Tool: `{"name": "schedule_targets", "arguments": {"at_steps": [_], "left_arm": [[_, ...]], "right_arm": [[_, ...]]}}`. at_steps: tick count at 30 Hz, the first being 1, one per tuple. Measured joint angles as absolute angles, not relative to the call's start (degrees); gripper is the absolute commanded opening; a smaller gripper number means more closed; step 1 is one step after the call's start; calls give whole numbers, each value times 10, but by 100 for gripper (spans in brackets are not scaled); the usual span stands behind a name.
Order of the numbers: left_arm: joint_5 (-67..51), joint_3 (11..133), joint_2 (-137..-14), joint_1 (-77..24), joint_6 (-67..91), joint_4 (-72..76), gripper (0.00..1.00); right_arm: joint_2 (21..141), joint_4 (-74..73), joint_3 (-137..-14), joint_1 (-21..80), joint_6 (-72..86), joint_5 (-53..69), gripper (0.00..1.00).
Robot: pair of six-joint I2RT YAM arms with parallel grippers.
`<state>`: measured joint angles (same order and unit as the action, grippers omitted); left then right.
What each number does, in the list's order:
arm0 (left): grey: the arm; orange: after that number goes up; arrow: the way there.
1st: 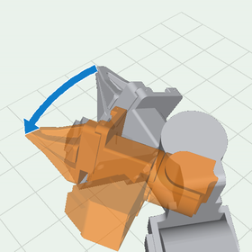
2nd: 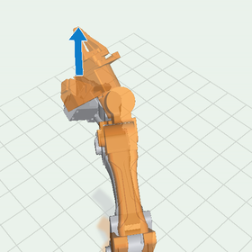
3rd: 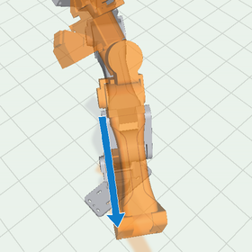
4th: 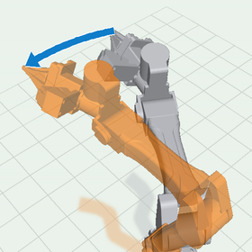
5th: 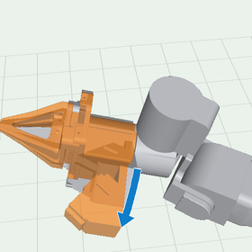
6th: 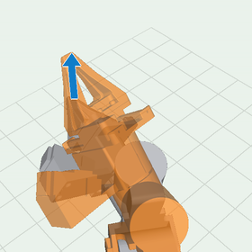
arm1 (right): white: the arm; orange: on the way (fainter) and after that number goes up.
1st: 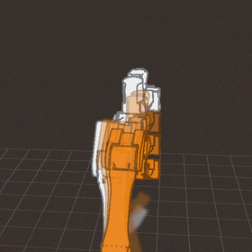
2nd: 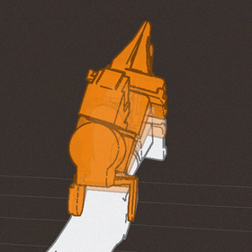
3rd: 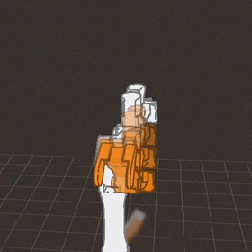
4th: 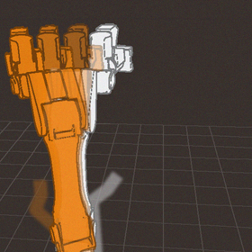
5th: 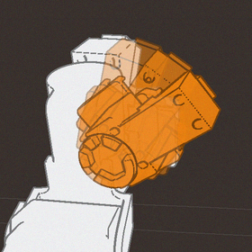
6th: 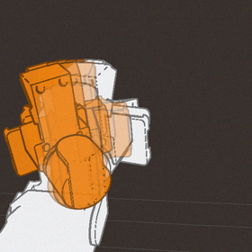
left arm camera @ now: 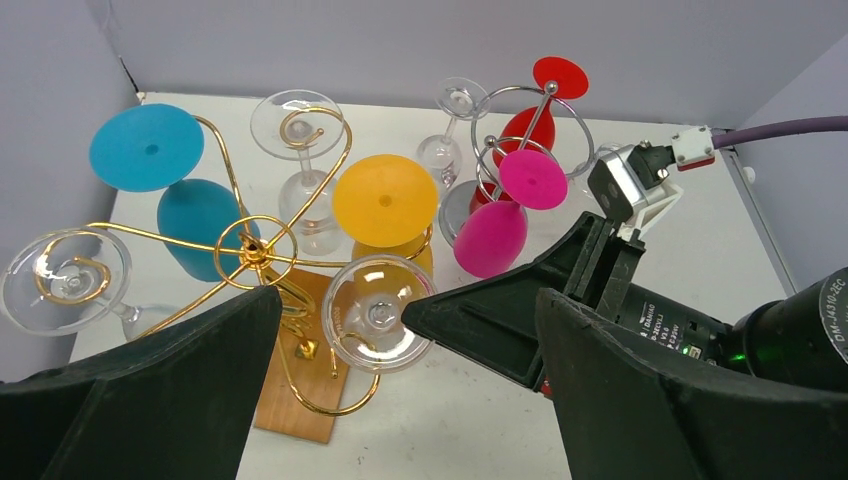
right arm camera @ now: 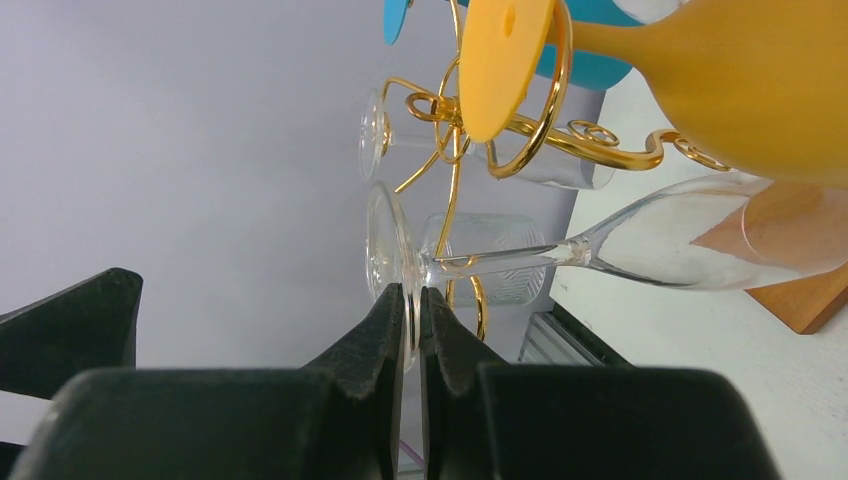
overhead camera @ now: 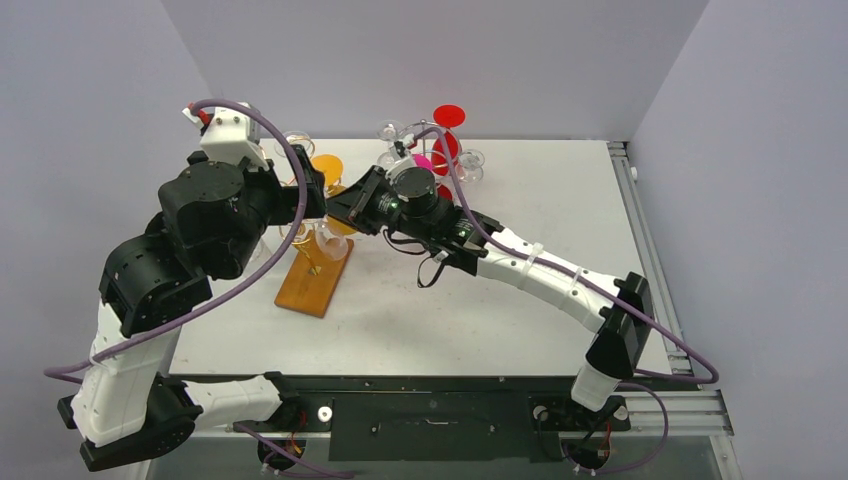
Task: Take the wine glass off the wine glass rack
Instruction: Pick up the wine glass from the wine rack, then place the wine glass at the center of the board.
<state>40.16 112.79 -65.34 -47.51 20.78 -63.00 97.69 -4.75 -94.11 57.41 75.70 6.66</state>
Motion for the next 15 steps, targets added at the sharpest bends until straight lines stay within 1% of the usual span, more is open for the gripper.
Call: {"name": "schedule_targets", "arguments": {"at_steps": [15], "left_arm": [[382, 1121, -673, -475, 213, -615, 96]], "right_arm": [[896, -30, -847, 574, 761, 66, 0]]}}
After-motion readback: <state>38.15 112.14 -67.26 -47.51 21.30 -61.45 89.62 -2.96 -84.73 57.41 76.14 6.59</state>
